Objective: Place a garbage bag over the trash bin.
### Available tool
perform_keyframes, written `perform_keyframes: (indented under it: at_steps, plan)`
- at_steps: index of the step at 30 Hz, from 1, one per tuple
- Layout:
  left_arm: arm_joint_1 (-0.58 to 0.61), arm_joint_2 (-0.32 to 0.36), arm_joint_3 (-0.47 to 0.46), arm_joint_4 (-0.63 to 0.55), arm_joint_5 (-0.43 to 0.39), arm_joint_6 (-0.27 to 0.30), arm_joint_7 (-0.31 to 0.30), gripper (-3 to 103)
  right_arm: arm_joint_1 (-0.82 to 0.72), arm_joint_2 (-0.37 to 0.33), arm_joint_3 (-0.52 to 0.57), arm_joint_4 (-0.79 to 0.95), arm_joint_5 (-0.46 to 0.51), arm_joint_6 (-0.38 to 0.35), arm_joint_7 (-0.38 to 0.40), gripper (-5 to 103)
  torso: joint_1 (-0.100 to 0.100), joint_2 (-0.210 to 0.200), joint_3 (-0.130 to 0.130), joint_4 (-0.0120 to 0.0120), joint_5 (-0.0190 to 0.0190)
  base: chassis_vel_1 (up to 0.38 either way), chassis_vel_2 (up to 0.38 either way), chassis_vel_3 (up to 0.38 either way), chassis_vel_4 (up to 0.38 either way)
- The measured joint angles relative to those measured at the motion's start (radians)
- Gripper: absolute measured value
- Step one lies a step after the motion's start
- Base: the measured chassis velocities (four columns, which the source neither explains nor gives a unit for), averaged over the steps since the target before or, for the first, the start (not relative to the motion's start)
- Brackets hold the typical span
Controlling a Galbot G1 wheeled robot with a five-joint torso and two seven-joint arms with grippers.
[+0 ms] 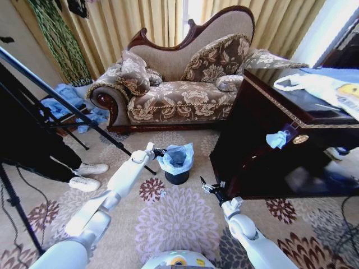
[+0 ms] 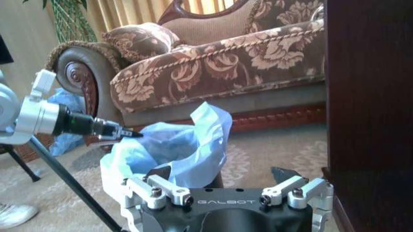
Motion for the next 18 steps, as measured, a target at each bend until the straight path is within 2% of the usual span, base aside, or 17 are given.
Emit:
perform_keyframes:
  at_steps: [7,8,10,18]
  plan:
    - [0.001,-0.001,-0.020,0.007,-0.032,0.001,-0.028,0,-0.010,0.002,-0.008,-0.002,-0.012,0.000,-0.005,100,0.000,0.000,0.000,0.0000,0.0000,0.000,0.000,0.000,0.000]
    - [0.003,-0.001,-0.023,0.011,-0.043,0.002,-0.035,0,-0.013,0.002,-0.009,-0.002,-0.014,0.000,-0.005,102,0.000,0.000,0.000,0.0000,0.0000,0.000,0.000,0.000,0.000]
    - [0.004,-0.002,-0.028,0.018,-0.052,0.002,-0.040,0,-0.015,0.002,-0.009,-0.002,-0.016,0.000,-0.005,100,0.000,0.000,0.000,0.0000,0.0000,0.000,0.000,0.000,0.000]
    - [0.021,-0.004,-0.037,0.032,-0.082,0.004,-0.054,0,-0.018,0.002,-0.009,-0.001,-0.022,0.000,-0.005,99,0.000,0.000,0.000,0.0000,0.0000,0.000,0.000,0.000,0.000]
